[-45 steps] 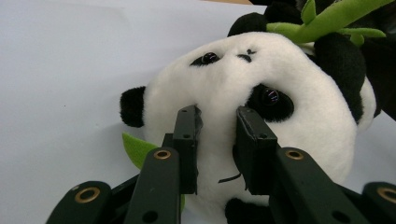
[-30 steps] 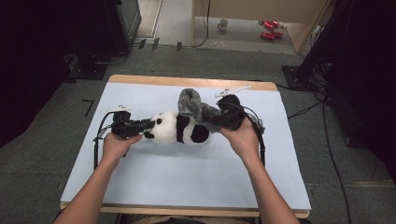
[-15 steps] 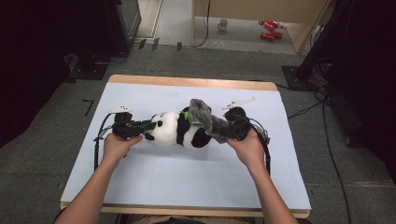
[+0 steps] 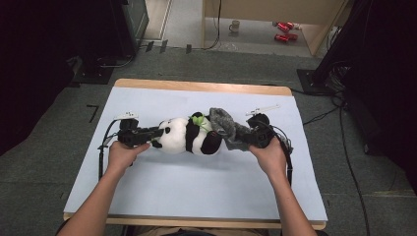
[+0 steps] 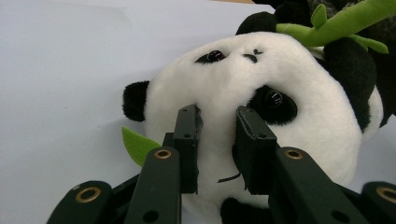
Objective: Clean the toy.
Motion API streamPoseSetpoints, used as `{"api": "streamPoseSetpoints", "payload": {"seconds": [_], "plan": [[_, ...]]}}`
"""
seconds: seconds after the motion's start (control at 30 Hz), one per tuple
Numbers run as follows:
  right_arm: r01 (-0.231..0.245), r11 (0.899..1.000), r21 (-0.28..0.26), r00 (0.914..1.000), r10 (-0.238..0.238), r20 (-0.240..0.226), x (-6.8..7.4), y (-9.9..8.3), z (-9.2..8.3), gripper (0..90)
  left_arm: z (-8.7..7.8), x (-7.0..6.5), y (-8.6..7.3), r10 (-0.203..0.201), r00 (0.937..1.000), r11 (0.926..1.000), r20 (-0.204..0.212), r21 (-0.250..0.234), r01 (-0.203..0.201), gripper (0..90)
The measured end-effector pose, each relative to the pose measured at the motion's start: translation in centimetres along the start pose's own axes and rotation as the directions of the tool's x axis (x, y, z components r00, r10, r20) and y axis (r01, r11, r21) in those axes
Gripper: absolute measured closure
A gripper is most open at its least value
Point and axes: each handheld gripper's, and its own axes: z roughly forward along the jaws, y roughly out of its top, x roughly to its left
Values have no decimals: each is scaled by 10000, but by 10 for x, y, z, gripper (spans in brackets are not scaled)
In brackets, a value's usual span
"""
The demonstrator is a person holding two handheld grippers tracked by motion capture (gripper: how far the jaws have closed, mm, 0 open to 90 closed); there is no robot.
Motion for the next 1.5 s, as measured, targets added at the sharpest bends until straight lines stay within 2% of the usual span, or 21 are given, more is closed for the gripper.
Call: {"api": "streamPoseSetpoints", "payload": {"seconds": [0.13,0.2,0.33,0.5,0.7,0.77,0.83,1.13,1.33,1.5], "plan": [[185,9981,-587,9998,-189,-65,8,11,-17,795,0,0,0,4,10000,10000,-21,-3,-4,719],[279,9960,-848,9992,-302,-256,13,17,-25,795,0,-1,0,-4,10000,10000,-27,-3,4,719],[550,9923,-1111,9966,-614,-557,27,30,-31,795,-1,-1,-1,-24,10000,10000,-19,2,24,719],[930,9887,-1172,9904,-1040,-915,46,42,-23,795,-1,-1,-1,-6,10000,10000,-16,23,6,719],[1426,9877,-648,9813,-1497,-1207,63,40,0,794,0,-1,-1,-7,10000,10000,-26,-11,7,719],[1287,9906,-460,9830,-1336,-1257,62,35,6,794,0,-1,-1,32,10000,10000,-27,-25,-32,720],[1111,9925,-514,9841,-1171,-1338,56,30,9,794,0,-1,-1,93,10000,10000,3,16,-93,720],[581,9981,-215,9923,-601,-1081,30,6,3,794,0,-2,-2,176,9998,9998,65,66,-177,718],[255,9996,83,9970,-249,-737,18,-7,5,794,0,-1,-2,143,9999,9999,45,60,-143,717],[-31,10000,84,9980,36,-639,9,-14,2,794,0,0,-2,74,10000,10000,-4,7,-74,717]]}}
